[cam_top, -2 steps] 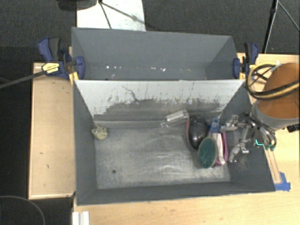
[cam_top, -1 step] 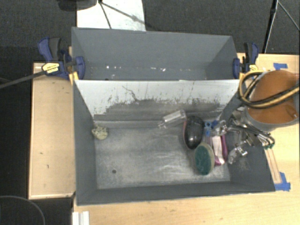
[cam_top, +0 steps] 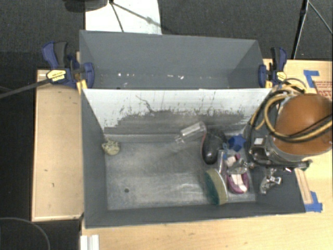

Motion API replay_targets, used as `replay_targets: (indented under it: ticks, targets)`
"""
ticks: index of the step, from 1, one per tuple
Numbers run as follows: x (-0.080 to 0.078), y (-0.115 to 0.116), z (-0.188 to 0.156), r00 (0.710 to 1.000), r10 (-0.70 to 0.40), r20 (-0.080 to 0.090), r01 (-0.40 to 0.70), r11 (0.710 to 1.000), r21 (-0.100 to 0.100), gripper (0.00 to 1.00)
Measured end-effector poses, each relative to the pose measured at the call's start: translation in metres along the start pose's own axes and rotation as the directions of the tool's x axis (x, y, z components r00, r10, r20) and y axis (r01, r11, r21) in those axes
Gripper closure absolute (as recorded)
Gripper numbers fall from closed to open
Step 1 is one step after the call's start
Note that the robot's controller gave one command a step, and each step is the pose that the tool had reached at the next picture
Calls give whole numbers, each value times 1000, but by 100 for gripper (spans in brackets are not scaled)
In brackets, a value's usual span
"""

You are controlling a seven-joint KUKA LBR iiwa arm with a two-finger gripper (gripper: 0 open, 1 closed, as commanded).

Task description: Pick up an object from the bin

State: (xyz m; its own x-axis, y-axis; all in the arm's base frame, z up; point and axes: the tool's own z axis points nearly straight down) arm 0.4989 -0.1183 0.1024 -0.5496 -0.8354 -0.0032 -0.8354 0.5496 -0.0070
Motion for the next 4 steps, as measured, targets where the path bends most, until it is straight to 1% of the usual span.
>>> replay_targets:
  ticks: [1,2,3,4]
  targets:
    - [-21,33,2,917,-398,0,398,917,-8,0]
    - [-41,49,30,821,-570,2,570,821,-6,0]
    - [-73,15,30,974,-225,0,225,974,-7,0]
    - [-74,15,27,974,-226,3,226,974,-2,100]
